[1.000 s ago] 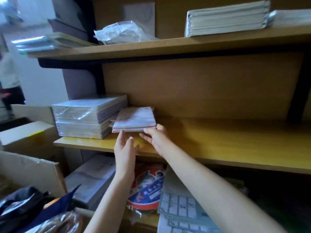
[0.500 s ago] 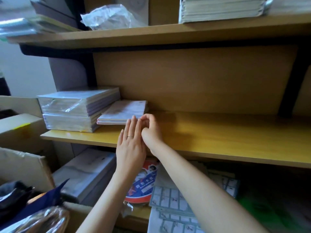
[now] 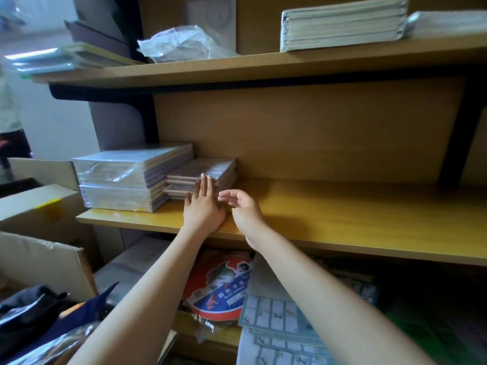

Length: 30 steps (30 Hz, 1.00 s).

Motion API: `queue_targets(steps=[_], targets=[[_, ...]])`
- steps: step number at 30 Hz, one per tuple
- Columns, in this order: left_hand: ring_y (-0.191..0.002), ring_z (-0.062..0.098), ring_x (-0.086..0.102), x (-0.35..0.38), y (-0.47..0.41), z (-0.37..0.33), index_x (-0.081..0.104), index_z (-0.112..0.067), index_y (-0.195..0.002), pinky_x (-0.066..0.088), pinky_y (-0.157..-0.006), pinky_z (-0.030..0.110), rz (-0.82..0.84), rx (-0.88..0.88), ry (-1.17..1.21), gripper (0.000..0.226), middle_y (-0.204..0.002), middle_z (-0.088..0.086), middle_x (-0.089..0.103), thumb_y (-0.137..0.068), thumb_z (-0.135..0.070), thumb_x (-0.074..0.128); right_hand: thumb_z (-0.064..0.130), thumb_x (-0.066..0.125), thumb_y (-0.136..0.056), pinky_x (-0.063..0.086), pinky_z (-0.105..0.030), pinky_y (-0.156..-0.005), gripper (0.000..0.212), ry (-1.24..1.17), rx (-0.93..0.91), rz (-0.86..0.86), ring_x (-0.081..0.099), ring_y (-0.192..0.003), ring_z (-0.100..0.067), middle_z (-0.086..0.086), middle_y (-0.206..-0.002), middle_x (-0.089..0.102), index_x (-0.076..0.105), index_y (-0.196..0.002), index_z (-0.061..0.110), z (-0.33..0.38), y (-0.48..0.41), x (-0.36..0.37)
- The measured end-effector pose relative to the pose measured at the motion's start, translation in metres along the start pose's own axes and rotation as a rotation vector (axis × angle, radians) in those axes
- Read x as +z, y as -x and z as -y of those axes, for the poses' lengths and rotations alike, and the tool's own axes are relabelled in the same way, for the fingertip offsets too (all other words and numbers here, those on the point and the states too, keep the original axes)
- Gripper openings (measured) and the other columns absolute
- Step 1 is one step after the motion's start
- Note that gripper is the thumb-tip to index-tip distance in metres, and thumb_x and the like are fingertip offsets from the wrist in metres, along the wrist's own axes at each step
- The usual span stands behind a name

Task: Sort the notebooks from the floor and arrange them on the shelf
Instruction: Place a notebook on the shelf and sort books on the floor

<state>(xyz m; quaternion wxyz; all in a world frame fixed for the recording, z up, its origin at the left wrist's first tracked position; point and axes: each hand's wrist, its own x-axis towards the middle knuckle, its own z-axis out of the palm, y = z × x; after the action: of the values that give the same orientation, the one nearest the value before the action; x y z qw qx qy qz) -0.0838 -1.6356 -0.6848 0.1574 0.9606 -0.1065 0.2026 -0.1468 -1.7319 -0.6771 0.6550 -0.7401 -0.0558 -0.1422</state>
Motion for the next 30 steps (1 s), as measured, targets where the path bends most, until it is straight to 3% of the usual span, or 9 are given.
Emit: queue_targets(steps=[6,9,13,17,20,22,23,27,30], targets=[[-0.146,0.021,0.006,-0.001,0.036,-0.006,0.019,-0.012,-0.149,0.016,-0.116,0.038,-0.205,0.02,0.071,0.065,-0.159,0.007,0.004,-0.09,-0.028,0.041,-0.013,0.032,-0.079,0.048,-0.02,-0.069,0.042,0.041,-0.148,-0.015,0.057,-0.071,-0.01,0.001,-0.073,0.063,0.064,-0.08,0.014,-0.001,0.029,-0.011],[-0.138,0.027,0.031,0.016,0.077,-0.021,0.051,-0.01,-0.126,0.026,-0.11,0.043,-0.417,0.226,0.299,0.048,-0.147,0.011,0.038,-0.082,-0.021,0.036,-0.009,0.041,-0.08,0.046,-0.018,-0.062,0.037,0.189,-0.316,-0.05,0.055,-0.062,-0.005,0.01,-0.063,0.06,0.061,-0.067,0.019,-0.015,0.077,-0.033],[-0.124,0.021,0.036,0.06,0.155,-0.04,0.048,-0.015,-0.118,0.022,-0.109,0.038,-0.363,0.577,0.363,0.038,-0.131,0.004,0.039,-0.079,-0.015,0.048,0.001,0.045,-0.076,0.04,-0.02,-0.055,0.026,0.42,-0.368,0.038,0.054,-0.058,-0.008,0.011,-0.06,0.056,0.059,-0.061,0.018,-0.059,0.157,-0.083],[-0.113,0.022,0.046,0.119,0.238,-0.031,0.047,-0.019,-0.115,0.041,-0.094,0.036,0.041,0.579,0.34,0.031,-0.126,0.003,0.042,-0.085,-0.025,0.045,-0.001,0.043,-0.076,0.04,-0.022,-0.052,0.032,0.395,0.074,-0.083,0.055,-0.054,-0.008,0.004,-0.057,0.059,0.056,-0.057,0.022,-0.142,0.232,-0.116],[-0.11,0.021,0.05,0.152,0.298,-0.011,0.054,-0.015,-0.114,0.041,-0.09,0.028,0.277,0.279,0.469,0.039,-0.123,0.004,0.046,-0.088,-0.041,0.041,-0.011,0.044,-0.082,0.048,-0.033,-0.065,0.039,0.31,0.634,-0.172,0.058,-0.071,-0.017,0.001,-0.072,0.062,0.06,-0.073,0.023,-0.216,0.29,-0.115],[-0.111,0.023,0.05,0.165,0.332,0.004,0.057,-0.009,-0.113,0.039,-0.087,0.025,0.383,0.044,0.474,0.045,-0.121,0.013,0.049,-0.087,-0.044,0.05,0.002,0.054,-0.085,0.049,-0.037,-0.083,0.021,0.375,0.891,-0.057,0.058,-0.094,-0.024,-0.003,-0.094,0.06,0.058,-0.099,0.017,-0.239,0.322,-0.112],[-0.11,0.027,0.051,0.171,0.344,0.011,0.057,-0.006,-0.113,0.042,-0.087,0.029,0.436,-0.024,0.41,0.045,-0.119,0.017,0.051,-0.085,-0.042,0.058,0.009,0.057,-0.085,0.047,-0.034,-0.086,0.026,0.399,0.993,0.004,0.056,-0.103,-0.025,-0.004,-0.103,0.058,0.053,-0.109,0.017,-0.24,0.331,-0.112],[-0.111,0.033,0.051,0.186,0.372,0.021,0.049,-0.002,-0.119,0.042,-0.09,0.035,0.658,-0.311,0.382,0.055,-0.116,0.017,0.053,-0.081,-0.037,0.069,0.022,0.061,-0.079,0.047,-0.028,-0.076,0.053,0.197,1.225,0.07,0.051,-0.113,-0.023,-0.009,-0.127,0.051,0.045,-0.129,0.016,-0.238,0.342,-0.113],[-0.115,0.031,0.048,0.185,0.382,0.009,0.046,-0.005,-0.121,0.04,-0.092,0.033,0.671,-0.378,0.38,0.056,-0.121,0.016,0.052,-0.083,-0.04,0.066,0.023,0.061,-0.075,0.045,-0.025,-0.066,0.048,0.142,1.255,0.092,0.056,-0.103,-0.02,-0.009,-0.117,0.06,0.056,-0.121,0.013,-0.239,0.339,-0.113]])
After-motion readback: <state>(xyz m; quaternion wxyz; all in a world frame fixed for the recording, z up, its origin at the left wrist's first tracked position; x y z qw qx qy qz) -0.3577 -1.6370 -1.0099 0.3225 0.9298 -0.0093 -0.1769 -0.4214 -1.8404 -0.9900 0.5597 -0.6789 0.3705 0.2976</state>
